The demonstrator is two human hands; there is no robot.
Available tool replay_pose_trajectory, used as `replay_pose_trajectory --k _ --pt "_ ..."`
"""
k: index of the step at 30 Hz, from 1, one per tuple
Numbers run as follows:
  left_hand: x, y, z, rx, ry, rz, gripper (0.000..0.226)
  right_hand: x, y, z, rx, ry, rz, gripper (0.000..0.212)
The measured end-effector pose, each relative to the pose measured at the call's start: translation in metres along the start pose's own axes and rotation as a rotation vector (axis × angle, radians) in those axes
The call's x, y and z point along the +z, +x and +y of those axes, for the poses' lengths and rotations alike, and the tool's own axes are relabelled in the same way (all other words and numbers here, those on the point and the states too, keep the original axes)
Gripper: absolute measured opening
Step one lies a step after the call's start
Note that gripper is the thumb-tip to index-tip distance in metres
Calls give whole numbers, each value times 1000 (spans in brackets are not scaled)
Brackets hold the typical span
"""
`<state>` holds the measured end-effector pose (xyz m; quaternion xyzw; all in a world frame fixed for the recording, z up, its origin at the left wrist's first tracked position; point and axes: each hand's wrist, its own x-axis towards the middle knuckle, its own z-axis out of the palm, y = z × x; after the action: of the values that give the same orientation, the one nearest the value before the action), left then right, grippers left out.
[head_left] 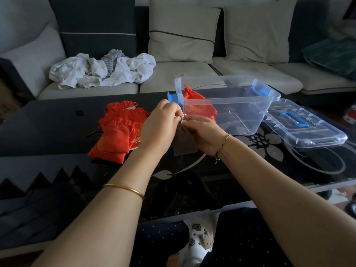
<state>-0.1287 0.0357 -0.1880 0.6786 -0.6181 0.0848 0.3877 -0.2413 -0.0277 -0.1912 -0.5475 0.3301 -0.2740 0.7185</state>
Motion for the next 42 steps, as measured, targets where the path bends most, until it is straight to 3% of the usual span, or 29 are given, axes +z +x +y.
replay_pose_trajectory --k 4,6,10,15,23,25,30,32,38,42 --pt "-1 0 -2 0 -4 -1 9 0 -2 -3 73 54 10 21" --pt "1 0 0 5 -1 -25 11 -1 -2 -3 75 61 73 29" --pt "2 0 -1 -7 -28 -10 8 1 0 -2 16 24 234 16" --pt "-4 0 -12 -83 -60 -3 12 -5 2 1 15 -43 421 19" --pt "-9 3 -15 -131 40 -196 31 -14 9 9 -10 -206 582 31" --pt "-8 5 -11 -204 -96 -201 35 -14 11 10 -9 -337 608 31" --pt "-4 5 6 -532 -868 -178 37 -7 11 17 -96 -652 578 43" --pt "-4 4 9 -604 -1047 -160 36 -4 9 18 -115 -689 554 44" --pt "-7 5 2 -715 -1091 -168 29 -5 6 14 -189 -468 499 30" --pt "-8 5 -3 -744 -1015 -221 13 -7 0 4 -282 -355 469 18"
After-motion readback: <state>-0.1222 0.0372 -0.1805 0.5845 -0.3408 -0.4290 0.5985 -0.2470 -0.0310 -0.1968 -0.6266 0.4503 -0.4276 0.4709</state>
